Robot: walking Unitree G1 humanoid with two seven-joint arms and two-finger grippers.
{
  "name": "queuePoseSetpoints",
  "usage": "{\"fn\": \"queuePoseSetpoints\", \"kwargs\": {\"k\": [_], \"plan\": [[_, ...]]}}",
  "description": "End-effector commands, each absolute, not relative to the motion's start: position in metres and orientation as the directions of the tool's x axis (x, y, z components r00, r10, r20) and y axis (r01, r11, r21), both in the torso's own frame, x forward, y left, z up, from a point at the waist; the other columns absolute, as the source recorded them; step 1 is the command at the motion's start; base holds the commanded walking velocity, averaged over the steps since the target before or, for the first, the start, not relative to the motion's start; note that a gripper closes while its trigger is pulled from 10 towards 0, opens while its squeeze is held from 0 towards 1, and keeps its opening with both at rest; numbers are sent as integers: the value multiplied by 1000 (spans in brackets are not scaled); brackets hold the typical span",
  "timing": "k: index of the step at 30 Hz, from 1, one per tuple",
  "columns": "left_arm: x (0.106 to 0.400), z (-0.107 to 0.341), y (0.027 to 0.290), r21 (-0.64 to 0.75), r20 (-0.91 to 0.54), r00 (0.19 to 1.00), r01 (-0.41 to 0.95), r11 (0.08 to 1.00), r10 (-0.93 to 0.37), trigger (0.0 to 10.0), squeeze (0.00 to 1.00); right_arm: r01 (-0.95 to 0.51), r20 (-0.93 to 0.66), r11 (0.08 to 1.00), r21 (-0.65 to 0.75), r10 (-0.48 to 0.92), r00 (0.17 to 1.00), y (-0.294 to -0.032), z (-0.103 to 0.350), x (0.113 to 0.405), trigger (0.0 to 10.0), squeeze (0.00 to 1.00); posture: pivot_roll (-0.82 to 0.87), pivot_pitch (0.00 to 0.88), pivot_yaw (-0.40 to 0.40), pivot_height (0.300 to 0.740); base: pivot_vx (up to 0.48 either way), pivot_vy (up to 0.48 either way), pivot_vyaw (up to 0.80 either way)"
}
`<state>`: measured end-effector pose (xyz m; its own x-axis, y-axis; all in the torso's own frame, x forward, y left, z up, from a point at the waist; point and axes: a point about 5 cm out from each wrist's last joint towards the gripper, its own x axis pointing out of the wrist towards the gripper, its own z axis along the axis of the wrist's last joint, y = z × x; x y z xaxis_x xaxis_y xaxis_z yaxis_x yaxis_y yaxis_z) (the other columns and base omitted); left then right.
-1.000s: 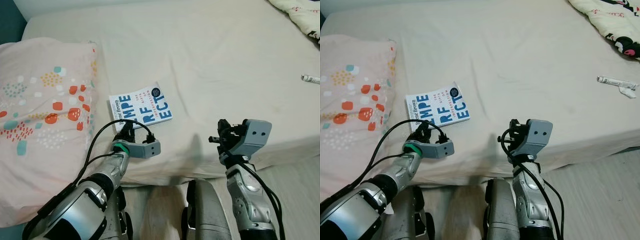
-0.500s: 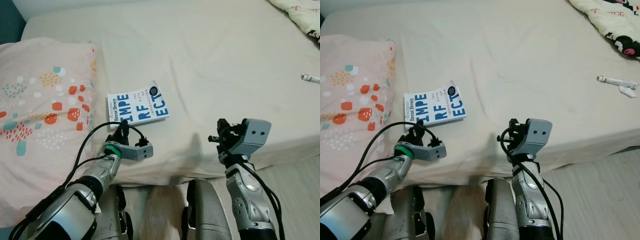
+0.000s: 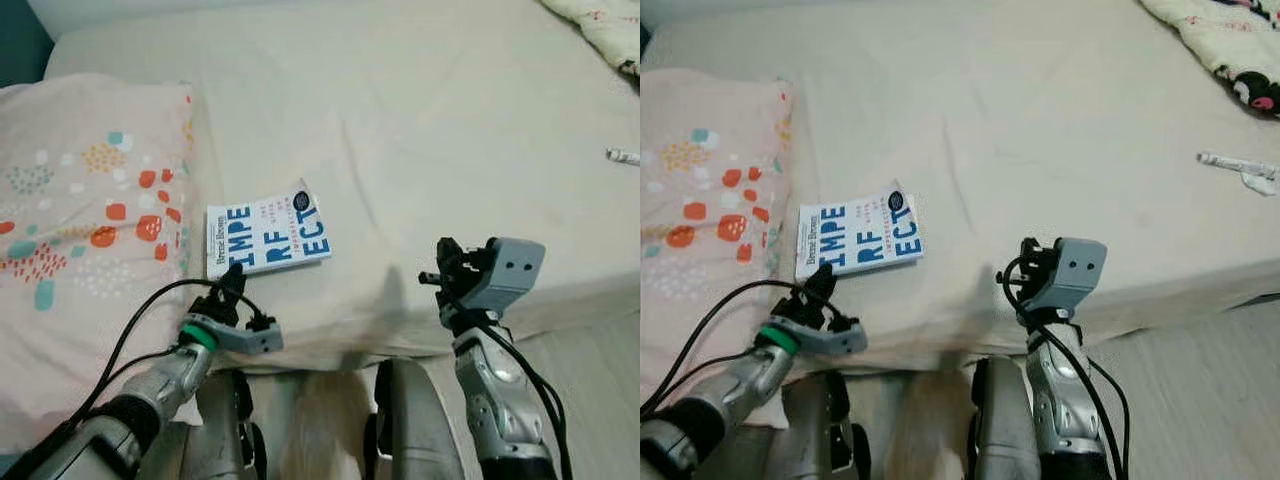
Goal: Clean up the room
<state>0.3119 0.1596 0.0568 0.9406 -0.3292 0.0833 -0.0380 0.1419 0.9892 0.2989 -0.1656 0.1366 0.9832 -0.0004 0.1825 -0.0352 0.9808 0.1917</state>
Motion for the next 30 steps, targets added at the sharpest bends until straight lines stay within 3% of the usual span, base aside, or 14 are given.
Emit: {"fn": "queuePoseSetpoints", "kwargs": {"k": [1,9,10,11,12,13,15,17,25,26,27,30], "plan": [[303,51,159,990,49,934,1,139,-355,10000,0,-28,141,979,201,-1,990,-166,127,297,10000,0,-44,253,65,594,0,0,0],[282,54,142,979,26,906,61,193,-422,10000,0,-28,140,980,197,0,990,-167,127,297,10000,0,-41,253,67,594,0,0,0],[280,54,140,977,20,904,73,199,-427,10000,169,-28,140,980,197,0,990,-167,127,297,10000,0,-41,252,67,594,0,0,0],[280,54,140,977,20,904,73,199,-427,10000,169,-28,140,980,197,0,990,-167,127,297,10000,0,-41,252,67,594,0,0,0],[278,55,139,977,22,902,72,201,-430,10000,365,-28,140,980,197,0,990,-167,127,297,10000,0,-42,252,68,594,0,0,0],[277,55,138,977,26,902,69,201,-432,10000,702,-26,140,980,198,-2,990,-167,127,297,10000,0,-42,252,67,594,0,0,0],[277,54,138,978,26,901,68,199,-433,10000,992,-26,140,980,199,-2,990,-167,127,297,10000,0,-41,251,68,594,0,0,0],[278,54,138,978,27,904,65,199,-426,10000,1000,-26,139,980,199,-2,990,-167,127,297,10000,0,-43,250,67,594,0,0,0],[290,62,141,977,71,930,8,215,-360,10000,1000,-25,142,980,200,-3,990,-167,127,299,10000,0,-43,241,67,594,0,0,0],[291,66,144,974,82,937,-4,225,-341,10000,878,-25,143,980,200,-4,990,-167,128,299,10000,0,-42,238,69,594,0,0,0],[289,73,150,968,112,942,-31,250,-316,10000,0,-24,145,980,199,-5,989,-168,128,299,10000,0,-42,233,70,594,0,0,0],[286,87,159,948,161,952,-76,310,-261,10000,0,-21,146,980,199,-8,989,-169,128,300,10000,0,-38,224,68,594,0,0,0]]}}
